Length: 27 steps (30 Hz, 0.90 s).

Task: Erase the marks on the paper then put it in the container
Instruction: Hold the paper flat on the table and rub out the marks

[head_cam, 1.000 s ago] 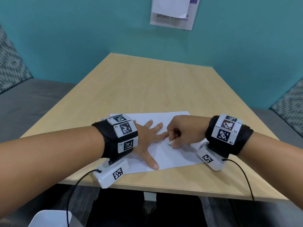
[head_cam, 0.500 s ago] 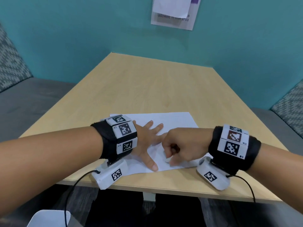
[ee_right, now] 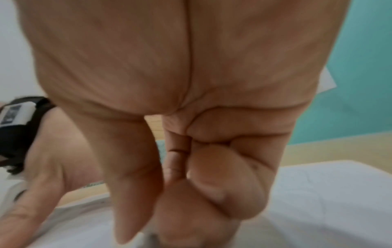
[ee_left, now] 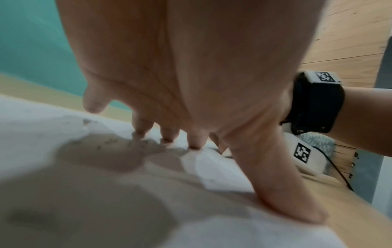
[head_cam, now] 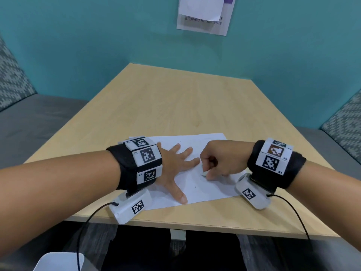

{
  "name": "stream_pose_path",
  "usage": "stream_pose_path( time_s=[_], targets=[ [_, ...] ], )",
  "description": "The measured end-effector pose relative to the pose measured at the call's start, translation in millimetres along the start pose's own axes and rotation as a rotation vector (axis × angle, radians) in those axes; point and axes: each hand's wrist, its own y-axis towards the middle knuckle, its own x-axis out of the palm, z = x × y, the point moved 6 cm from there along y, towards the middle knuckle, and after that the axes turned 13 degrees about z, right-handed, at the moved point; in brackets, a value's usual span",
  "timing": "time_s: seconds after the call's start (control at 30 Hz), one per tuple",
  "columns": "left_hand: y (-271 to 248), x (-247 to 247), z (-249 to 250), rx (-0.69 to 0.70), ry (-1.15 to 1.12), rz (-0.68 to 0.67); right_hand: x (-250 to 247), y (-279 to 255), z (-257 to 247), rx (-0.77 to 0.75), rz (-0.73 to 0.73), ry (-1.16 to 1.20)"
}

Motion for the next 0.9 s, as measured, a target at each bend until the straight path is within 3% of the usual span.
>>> stream_pose_path(
  time_s=[0.2,0.37,0.53,0.67,0.8,0.9],
  targets=[
    [9,-5,12,0.033,-0.027,0.01,2,-4,-3,-0.011,0.026,-0.02],
    [10,-4,13,0.055,-0.045,0.029,20,-22,-29,-0.122,-0.067,0.064],
    [12,-4,14,0.047,-0.015,0.027,5,-11,-11,-0.038,-0.022,0.046],
    [9,-7,15,0.051,-0.047,0.027,21,-21,-32,-0.122,-0.118,0.09],
    [11,-4,13,0.045,0.014,0.012,3,-10,-9,-0.03,-0.024,0.024],
    [11,-4,13,0.055,-0.008,0.03,14,-17,-23,-0.092,-0.07,0.043]
  ],
)
